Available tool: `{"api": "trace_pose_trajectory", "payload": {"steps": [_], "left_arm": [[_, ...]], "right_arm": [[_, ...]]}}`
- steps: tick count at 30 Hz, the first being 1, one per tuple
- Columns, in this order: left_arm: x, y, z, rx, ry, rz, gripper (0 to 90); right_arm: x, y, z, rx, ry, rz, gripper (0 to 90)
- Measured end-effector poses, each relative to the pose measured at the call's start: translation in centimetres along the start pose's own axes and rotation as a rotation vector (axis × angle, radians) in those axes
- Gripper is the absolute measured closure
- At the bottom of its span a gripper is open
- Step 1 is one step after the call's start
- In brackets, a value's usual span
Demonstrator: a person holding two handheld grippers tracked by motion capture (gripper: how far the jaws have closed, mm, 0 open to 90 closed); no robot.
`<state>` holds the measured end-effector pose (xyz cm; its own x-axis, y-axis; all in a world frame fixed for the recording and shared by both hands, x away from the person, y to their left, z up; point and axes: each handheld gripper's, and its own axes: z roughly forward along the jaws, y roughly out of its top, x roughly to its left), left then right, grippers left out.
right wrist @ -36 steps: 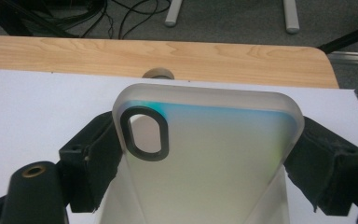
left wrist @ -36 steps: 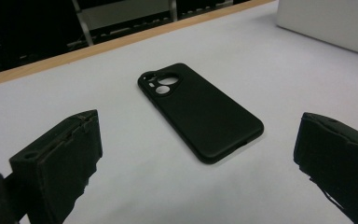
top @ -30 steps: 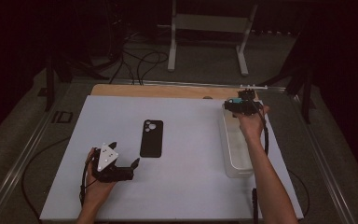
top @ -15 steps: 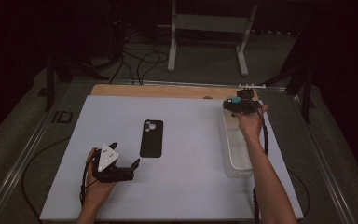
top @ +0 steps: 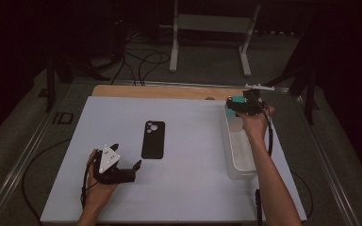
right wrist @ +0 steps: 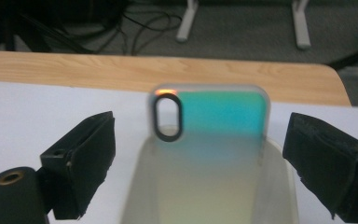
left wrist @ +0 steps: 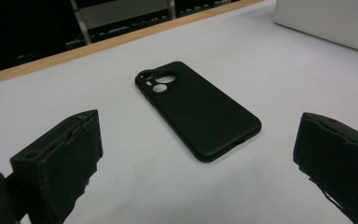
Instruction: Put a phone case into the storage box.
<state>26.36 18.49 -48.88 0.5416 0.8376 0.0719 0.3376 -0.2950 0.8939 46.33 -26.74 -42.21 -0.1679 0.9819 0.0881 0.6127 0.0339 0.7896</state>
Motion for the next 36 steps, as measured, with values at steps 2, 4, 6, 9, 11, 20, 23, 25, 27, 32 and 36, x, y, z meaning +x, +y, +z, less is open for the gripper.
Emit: {"api": "trace_pose_trajectory", "payload": {"steps": [2,4,6,9,11,20,23,25,27,32,36], "left_arm": [[0.0,0.0,0.0,-0.003,0.0,-0.002,1.8],[0.0,0.0,0.0,-0.003,0.0,-0.003,1.8],[0.0,0.0,-0.1,-0.003,0.0,-0.002,1.8],[0.0,0.0,-0.1,-0.002,0.0,-0.002,1.8],[0.0,0.0,-0.1,-0.002,0.0,-0.001,1.7],[0.0,0.0,-0.1,-0.002,0.0,-0.001,1.8],[0.0,0.0,-0.1,-0.002,0.001,-0.003,1.8],[0.0,0.0,-0.1,-0.002,0.002,-0.002,1.7],[0.1,0.0,-0.1,-0.004,0.002,-0.002,1.7],[0.1,0.1,-0.1,-0.01,-0.001,-0.016,1.8],[0.1,0.1,-0.1,-0.01,-0.002,-0.017,1.8]], "right_arm": [[0.2,0.0,-0.6,-0.02,0.016,-0.013,9.7],[0.4,-0.2,-1.0,-0.034,0.033,-0.03,9.7],[0.7,-0.4,-1.6,-0.049,0.049,-0.052,9.7],[1.0,-0.7,-2.2,-0.059,0.065,-0.072,9.7],[1.3,-0.9,-2.8,-0.075,0.085,-0.095,9.8],[3.6,-2.6,-6.2,-0.14,0.198,-0.205,11.2],[4.8,-3.9,-7.5,-0.163,0.256,-0.239,11.2],[5.2,-4.5,-8.0,-0.179,0.279,-0.252,11.2],[5.6,-5.0,-8.5,-0.19,0.3,-0.254,11.2],[6.3,-6.1,-9.4,-0.217,0.327,-0.274,11.2],[6.9,-7.2,-10.3,-0.239,0.348,-0.286,11.2]]}}
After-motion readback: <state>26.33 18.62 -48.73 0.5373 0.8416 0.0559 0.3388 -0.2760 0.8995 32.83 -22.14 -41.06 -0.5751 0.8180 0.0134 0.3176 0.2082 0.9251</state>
